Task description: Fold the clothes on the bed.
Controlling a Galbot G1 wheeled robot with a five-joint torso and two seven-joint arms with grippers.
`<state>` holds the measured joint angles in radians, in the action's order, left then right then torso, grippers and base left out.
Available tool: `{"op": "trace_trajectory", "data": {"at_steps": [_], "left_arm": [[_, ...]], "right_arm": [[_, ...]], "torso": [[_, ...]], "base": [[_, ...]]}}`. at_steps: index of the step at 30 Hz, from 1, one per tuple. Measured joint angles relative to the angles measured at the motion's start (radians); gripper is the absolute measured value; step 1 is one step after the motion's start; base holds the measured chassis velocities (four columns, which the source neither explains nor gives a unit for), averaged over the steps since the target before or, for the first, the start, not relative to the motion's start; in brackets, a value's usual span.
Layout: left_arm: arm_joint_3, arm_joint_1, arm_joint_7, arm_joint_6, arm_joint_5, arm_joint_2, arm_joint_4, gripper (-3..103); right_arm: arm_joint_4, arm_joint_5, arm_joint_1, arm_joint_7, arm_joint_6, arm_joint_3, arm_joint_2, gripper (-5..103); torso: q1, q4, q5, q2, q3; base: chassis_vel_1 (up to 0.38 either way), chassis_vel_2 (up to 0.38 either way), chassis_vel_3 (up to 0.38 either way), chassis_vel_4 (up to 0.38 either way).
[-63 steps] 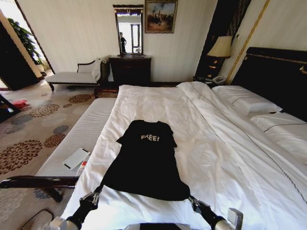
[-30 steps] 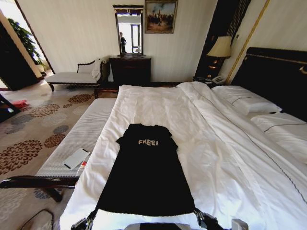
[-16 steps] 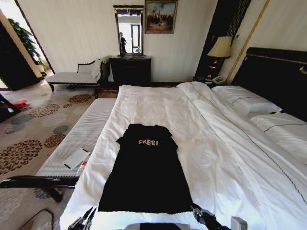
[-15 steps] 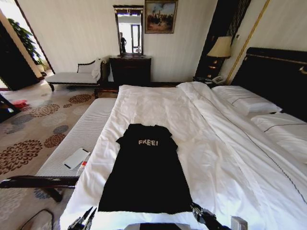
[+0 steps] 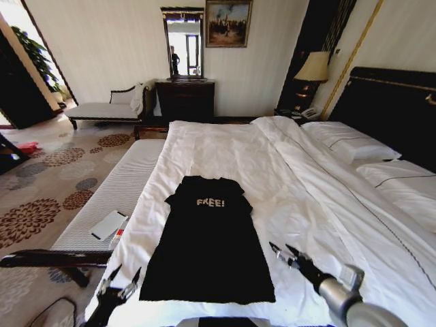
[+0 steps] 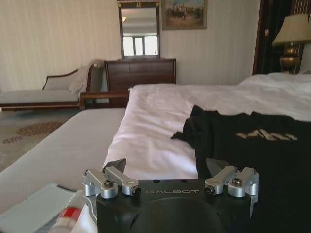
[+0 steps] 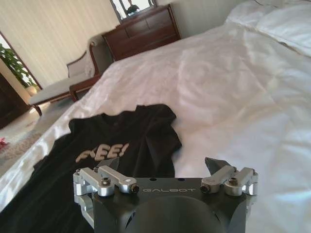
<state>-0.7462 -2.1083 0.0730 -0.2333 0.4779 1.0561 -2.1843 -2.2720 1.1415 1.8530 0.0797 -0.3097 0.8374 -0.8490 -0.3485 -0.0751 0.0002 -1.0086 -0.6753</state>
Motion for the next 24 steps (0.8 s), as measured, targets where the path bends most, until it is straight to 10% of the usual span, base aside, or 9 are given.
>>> {"op": "trace_trajectory", "data": {"at_steps": [10, 24], "left_arm": [[0.129, 0.295, 0.051, 0.154, 0.021, -0.063, 0.015, 100], [0.249, 0.558, 0.129, 0.299, 0.191, -0.207, 0.083, 100]], "right_arm": [[0.363, 0.132, -0.496, -0.071, -0.013, -0.272, 0.215, 100], [0.749, 0.23, -1.036, -0.105, -0.084, -0.723, 0.16, 100]], "torso": [[0.0, -0.0001, 0.0001, 0.0, 0.0], [0.0, -0.0003, 0.0002, 0.0, 0.0]], "base": [[0.0, 0.0, 0.0, 0.0], [0.0, 0.0, 0.0, 0.0]]}}
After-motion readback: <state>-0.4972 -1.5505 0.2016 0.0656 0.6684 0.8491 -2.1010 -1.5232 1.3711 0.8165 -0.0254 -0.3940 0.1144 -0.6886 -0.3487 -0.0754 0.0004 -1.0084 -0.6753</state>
